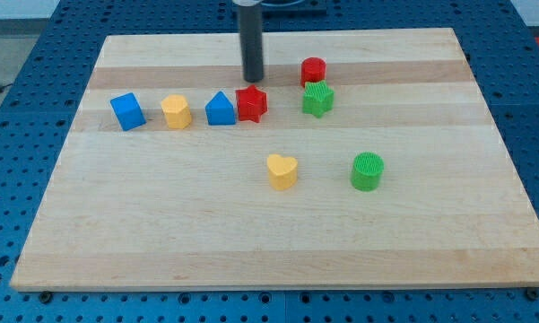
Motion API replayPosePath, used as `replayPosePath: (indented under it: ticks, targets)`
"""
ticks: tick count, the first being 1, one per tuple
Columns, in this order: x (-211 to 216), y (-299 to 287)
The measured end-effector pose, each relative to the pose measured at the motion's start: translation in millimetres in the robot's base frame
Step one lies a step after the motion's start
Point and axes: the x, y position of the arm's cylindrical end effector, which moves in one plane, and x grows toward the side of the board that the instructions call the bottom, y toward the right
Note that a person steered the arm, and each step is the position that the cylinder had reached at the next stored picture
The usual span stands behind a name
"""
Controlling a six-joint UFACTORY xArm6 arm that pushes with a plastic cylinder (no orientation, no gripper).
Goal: Move the red stargreen star parallel to the blue triangle
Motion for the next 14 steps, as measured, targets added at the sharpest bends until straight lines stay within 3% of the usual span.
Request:
replayPosePath:
  ticks: [1, 3, 6, 10, 14]
  targets:
    - [2, -35]
    - [27, -26]
    - [39, 19]
    - [48, 30]
    - [26, 141]
